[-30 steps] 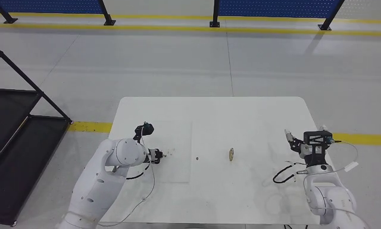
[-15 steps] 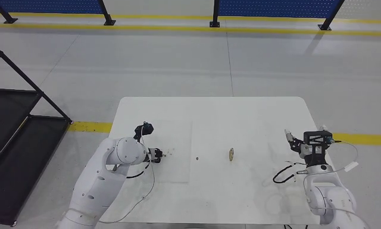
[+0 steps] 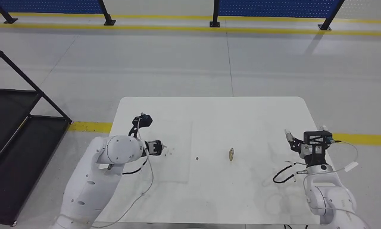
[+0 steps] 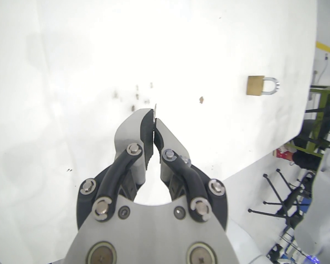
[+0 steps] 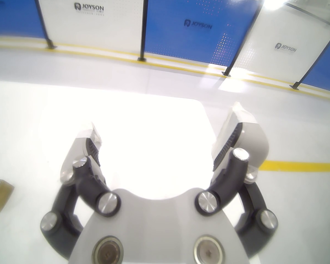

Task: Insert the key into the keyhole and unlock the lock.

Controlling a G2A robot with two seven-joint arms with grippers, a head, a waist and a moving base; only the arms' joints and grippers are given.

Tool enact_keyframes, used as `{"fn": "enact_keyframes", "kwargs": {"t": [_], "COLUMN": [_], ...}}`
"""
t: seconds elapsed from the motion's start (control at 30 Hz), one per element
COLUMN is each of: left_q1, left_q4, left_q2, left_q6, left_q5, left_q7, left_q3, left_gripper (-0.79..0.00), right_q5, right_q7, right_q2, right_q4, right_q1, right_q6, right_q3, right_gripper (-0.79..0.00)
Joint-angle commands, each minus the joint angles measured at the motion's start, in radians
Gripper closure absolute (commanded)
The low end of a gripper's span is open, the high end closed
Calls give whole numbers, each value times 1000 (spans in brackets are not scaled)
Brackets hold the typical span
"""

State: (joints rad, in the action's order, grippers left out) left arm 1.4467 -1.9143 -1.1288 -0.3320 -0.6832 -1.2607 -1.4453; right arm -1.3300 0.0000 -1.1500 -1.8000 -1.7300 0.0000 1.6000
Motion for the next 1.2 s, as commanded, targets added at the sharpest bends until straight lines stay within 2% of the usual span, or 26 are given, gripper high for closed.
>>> {"fn": "enact_keyframes", "kwargs": {"t": [0.0,0.17,0.4,0.53,0.77,0.83,1.17], "left_q1": [5,14,24,5,-72,-94,-94], "left_q4": [2,55,235,365,574,618,618], "left_q2": [-1,0,6,11,16,19,19], "left_q6": [21,151,325,401,497,518,518], "left_q5": [90,368,702,879,1109,1165,1165], "left_q7": [19,15,-25,-125,-275,-275,-275], "left_q3": [-27,-116,-219,-242,-239,-219,-219], "left_gripper": [0,0,0,0,0,0,0], "right_q5": [0,0,0,0,0,0,0], "right_q7": [0,0,0,0,0,0,0], "right_q2": [0,0,0,0,0,0,0], "right_q4": [0,0,0,0,0,0,0], "right_q1": [0,0,0,0,0,0,0], "right_q6": [0,0,0,0,0,0,0], "right_q3": [0,0,0,0,0,0,0], "right_gripper": [-785,-785,-785,-785,-785,-785,-785]}}
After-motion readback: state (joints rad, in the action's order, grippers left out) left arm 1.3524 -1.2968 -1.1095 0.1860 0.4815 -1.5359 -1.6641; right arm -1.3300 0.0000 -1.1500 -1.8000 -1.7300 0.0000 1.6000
